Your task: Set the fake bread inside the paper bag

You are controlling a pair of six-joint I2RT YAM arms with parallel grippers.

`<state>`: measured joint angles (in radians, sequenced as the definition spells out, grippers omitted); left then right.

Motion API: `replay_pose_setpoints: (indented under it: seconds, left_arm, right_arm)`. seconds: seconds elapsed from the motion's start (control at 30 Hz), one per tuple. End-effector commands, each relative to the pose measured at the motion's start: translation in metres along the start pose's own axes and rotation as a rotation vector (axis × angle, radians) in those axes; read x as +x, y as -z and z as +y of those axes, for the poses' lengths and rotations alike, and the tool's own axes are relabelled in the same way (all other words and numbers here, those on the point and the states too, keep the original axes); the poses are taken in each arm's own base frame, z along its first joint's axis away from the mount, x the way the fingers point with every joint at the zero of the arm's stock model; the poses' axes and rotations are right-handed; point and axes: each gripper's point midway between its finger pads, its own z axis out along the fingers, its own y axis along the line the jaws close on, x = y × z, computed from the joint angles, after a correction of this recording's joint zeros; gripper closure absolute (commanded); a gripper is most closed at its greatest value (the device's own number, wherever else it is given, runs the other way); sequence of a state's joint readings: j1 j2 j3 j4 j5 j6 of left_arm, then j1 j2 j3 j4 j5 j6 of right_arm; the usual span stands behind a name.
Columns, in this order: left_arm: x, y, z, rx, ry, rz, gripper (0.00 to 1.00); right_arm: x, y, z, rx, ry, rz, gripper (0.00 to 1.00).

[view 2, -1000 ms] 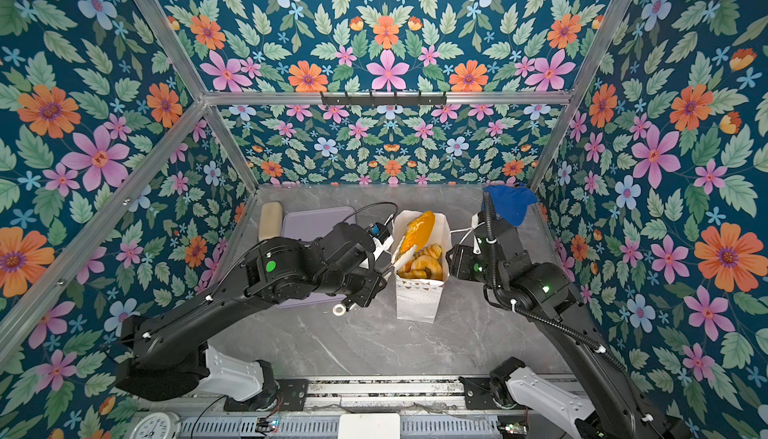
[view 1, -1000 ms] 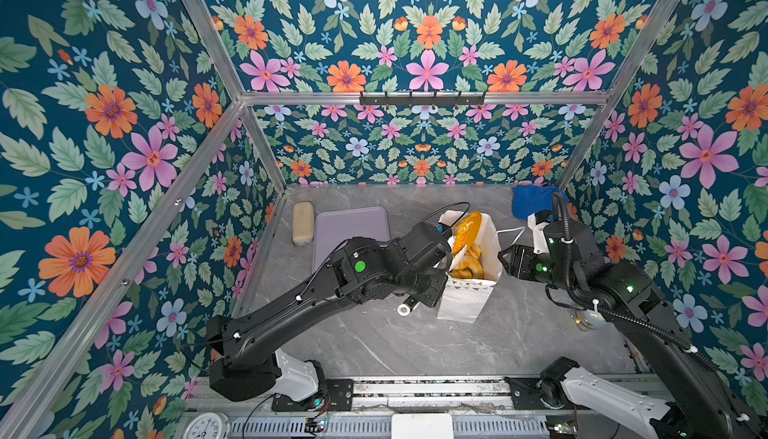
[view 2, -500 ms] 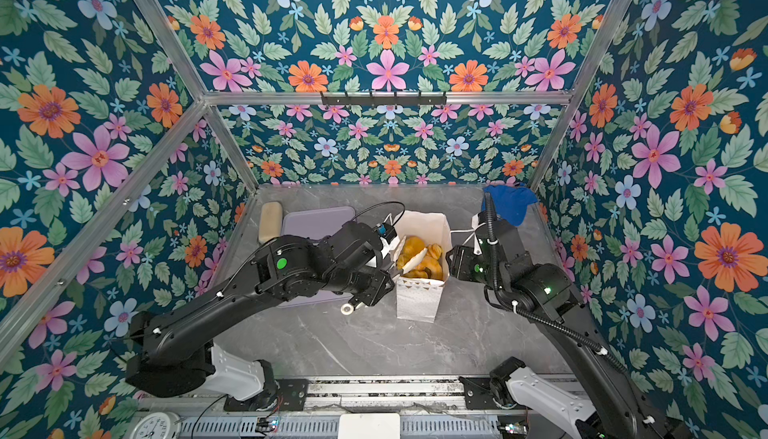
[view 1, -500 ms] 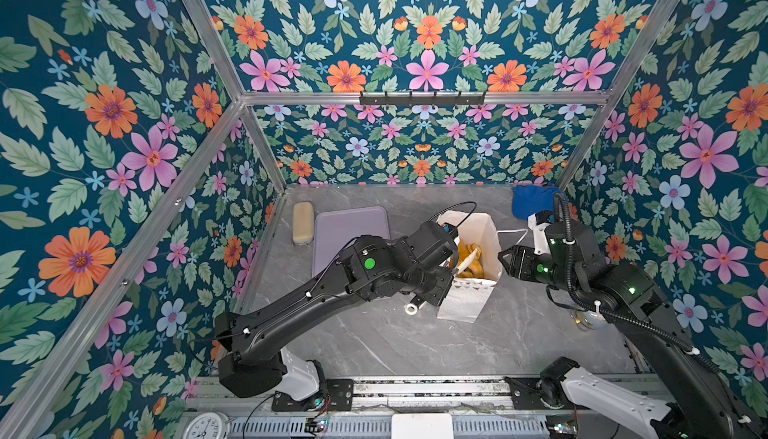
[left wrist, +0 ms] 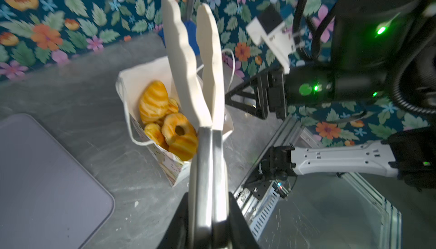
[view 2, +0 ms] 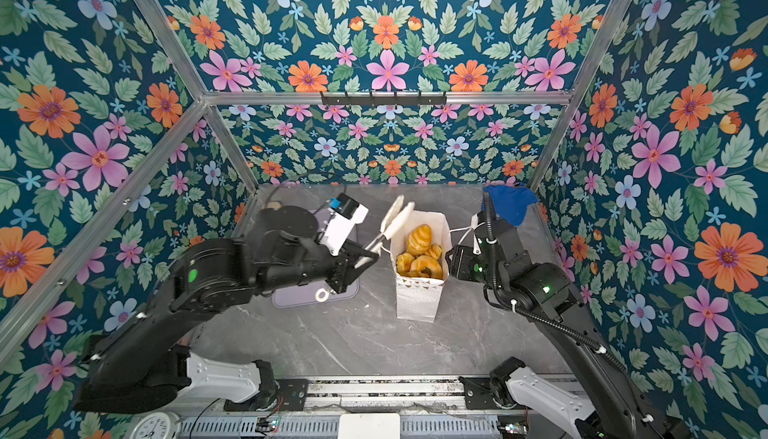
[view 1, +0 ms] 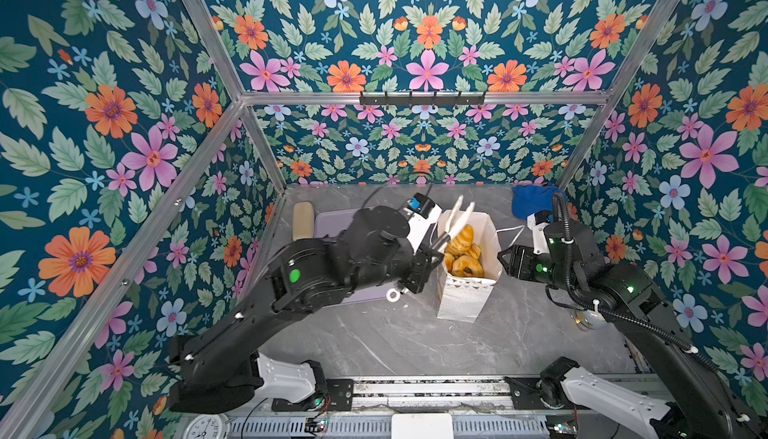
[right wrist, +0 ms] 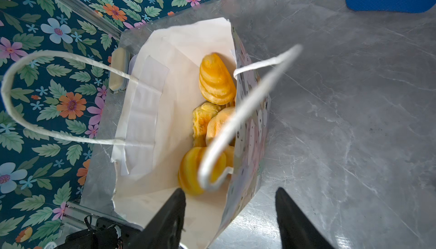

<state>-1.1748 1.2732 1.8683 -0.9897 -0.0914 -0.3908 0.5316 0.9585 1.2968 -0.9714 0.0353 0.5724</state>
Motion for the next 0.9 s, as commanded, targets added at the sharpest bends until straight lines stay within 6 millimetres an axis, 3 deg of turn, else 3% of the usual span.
replay_pose_setpoints:
  seconds: [0.0, 0.1, 0.2, 0.27, 0.67, 0.87]
  left_arm:
    - [-0.039, 0.02, 0.04, -0.192, 0.034, -0.213, 0.74]
    - [-0.032, 0.014, 0.088, -0.343, 0.097, -0.209, 0.75]
    - [-0.012, -0.013, 0.141, -0.387, 0.201, -0.132, 0.81]
    - [0.006, -0.035, 0.165, -0.408, 0.236, -0.079, 0.82]
    - [0.098, -0.19, 0.232, -0.397, 0.363, 0.2, 0.84]
    - [0.122, -0.26, 0.256, -0.39, 0.404, 0.246, 0.84]
  right_arm:
    - [-0.004, 0.004, 0.003, -0.009, -0.012, -0.01, 0.39]
    - [-0.004, 0.004, 0.003, -0.011, -0.013, -0.011, 0.39]
    - [-0.004, 0.005, 0.003, -0.012, -0.012, -0.01, 0.39]
    - [-0.003, 0.005, 0.003, -0.011, -0.012, -0.009, 0.39]
    - [-0.001, 0.005, -0.001, 0.005, -0.009, -0.008, 0.39]
    - [0.002, 0.003, -0.002, 0.006, -0.009, 0.002, 0.39]
